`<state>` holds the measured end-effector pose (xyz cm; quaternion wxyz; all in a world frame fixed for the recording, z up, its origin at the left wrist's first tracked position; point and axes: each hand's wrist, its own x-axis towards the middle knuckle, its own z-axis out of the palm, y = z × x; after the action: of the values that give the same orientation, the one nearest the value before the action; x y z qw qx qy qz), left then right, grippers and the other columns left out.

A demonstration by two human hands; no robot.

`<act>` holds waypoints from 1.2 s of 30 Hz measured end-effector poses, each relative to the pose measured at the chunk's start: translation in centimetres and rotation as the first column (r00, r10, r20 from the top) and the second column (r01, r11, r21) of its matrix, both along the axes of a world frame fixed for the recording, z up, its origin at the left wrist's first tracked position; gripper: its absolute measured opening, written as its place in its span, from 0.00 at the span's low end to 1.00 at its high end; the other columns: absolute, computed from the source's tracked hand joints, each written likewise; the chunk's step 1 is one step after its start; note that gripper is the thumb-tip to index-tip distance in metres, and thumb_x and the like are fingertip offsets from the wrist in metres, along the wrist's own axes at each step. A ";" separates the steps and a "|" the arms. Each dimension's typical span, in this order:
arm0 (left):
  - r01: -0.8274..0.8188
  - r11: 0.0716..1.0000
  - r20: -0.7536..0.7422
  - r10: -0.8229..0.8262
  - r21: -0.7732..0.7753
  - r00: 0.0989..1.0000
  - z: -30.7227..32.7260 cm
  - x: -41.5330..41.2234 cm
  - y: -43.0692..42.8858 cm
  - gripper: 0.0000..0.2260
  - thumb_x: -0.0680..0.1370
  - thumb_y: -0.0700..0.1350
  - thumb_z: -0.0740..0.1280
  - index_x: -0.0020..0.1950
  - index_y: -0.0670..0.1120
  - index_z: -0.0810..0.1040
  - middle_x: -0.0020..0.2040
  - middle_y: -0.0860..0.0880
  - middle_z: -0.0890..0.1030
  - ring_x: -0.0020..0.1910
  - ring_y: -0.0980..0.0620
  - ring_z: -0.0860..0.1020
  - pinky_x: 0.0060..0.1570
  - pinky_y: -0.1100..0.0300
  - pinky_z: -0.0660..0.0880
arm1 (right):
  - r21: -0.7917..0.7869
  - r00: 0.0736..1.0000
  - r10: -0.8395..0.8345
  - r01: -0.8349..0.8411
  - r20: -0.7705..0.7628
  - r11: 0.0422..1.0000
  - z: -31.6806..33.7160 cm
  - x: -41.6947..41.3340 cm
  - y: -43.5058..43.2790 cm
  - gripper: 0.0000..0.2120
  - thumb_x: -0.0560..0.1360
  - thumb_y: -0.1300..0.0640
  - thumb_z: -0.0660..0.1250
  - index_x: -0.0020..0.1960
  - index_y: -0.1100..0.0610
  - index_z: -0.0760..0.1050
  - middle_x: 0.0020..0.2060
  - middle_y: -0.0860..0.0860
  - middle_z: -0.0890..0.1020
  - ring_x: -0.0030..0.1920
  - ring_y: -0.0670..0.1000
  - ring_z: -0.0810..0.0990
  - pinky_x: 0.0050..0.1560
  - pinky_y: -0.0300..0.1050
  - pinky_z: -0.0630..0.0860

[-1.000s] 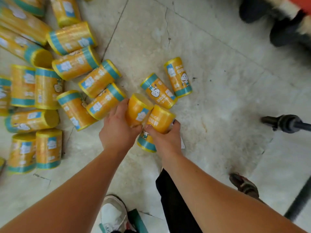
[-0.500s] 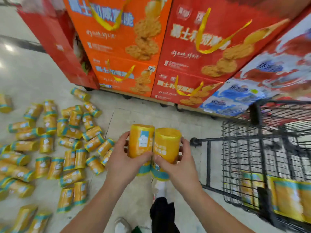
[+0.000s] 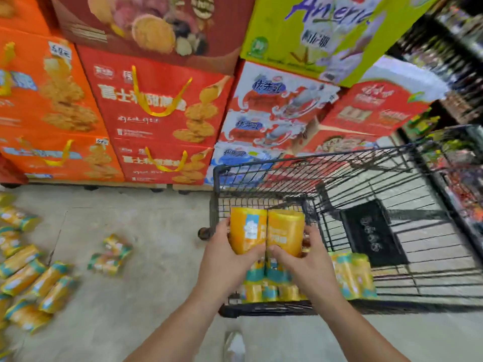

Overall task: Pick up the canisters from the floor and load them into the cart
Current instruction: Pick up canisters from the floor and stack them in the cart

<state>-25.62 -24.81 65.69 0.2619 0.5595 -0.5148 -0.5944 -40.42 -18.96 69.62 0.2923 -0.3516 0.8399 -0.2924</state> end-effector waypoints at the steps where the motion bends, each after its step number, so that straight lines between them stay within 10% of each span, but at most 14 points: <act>1: 0.008 0.999 0.030 -0.009 0.037 1.000 -1.0 -2.1 0.1 0.29 0.64 0.52 0.79 0.60 0.59 0.68 0.48 0.62 0.77 0.48 0.59 0.78 0.49 0.61 0.75 | 0.055 1.000 0.004 -0.002 -0.024 0.999 -1.1 -2.1 0.0 0.27 0.64 0.47 0.80 0.56 0.45 0.69 0.44 0.41 0.81 0.37 0.36 0.80 0.35 0.32 0.75; 10: 0.042 0.956 0.488 -0.186 0.291 0.853 -12.8 -9.9 0.9 0.17 0.69 0.51 0.74 0.51 0.46 0.72 0.48 0.52 0.75 0.55 0.44 0.78 0.46 0.61 0.70 | 0.619 0.946 0.325 -0.252 -0.005 0.744 -14.4 -8.9 -2.2 0.37 0.64 0.35 0.73 0.63 0.56 0.68 0.57 0.51 0.79 0.59 0.54 0.80 0.49 0.45 0.74; 16: 0.004 0.919 0.625 -0.272 0.395 0.732 -17.8 -9.3 1.0 0.29 0.70 0.52 0.73 0.61 0.40 0.63 0.50 0.46 0.75 0.55 0.43 0.78 0.44 0.58 0.70 | 0.716 0.894 0.444 -0.349 0.061 0.605 -19.5 -9.0 -2.2 0.37 0.68 0.36 0.72 0.67 0.58 0.68 0.61 0.51 0.77 0.60 0.54 0.79 0.54 0.47 0.76; 22: 0.164 0.861 0.611 -0.464 0.481 0.641 -21.8 -8.5 1.2 0.32 0.58 0.67 0.62 0.53 0.48 0.75 0.49 0.49 0.79 0.45 0.49 0.77 0.41 0.59 0.75 | 0.749 0.866 0.498 -0.365 0.054 0.553 -19.7 -9.2 -2.3 0.38 0.70 0.36 0.70 0.68 0.59 0.63 0.60 0.51 0.77 0.61 0.54 0.78 0.54 0.47 0.75; 29: 0.195 0.934 0.555 -0.337 0.300 0.760 -13.1 -9.1 0.1 0.26 0.74 0.53 0.69 0.67 0.44 0.67 0.60 0.46 0.76 0.57 0.48 0.77 0.53 0.57 0.74 | 0.630 0.886 0.461 -0.328 -0.054 0.704 -15.9 -9.4 -2.9 0.42 0.71 0.34 0.68 0.73 0.58 0.57 0.57 0.50 0.80 0.57 0.53 0.80 0.46 0.45 0.74; 36: -0.058 0.997 0.021 0.059 -0.053 0.998 -1.5 -2.6 -3.5 0.13 0.75 0.41 0.71 0.55 0.53 0.76 0.45 0.55 0.81 0.41 0.60 0.80 0.39 0.68 0.75 | 0.130 0.940 0.322 -0.308 -0.115 0.943 -8.8 -4.4 -7.6 0.24 0.72 0.40 0.70 0.62 0.50 0.69 0.49 0.44 0.78 0.46 0.46 0.80 0.48 0.50 0.78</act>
<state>-28.25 -28.30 64.22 0.2880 0.5741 -0.5166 -0.5662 -44.78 -26.56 60.85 0.2967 -0.4839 0.8054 -0.1705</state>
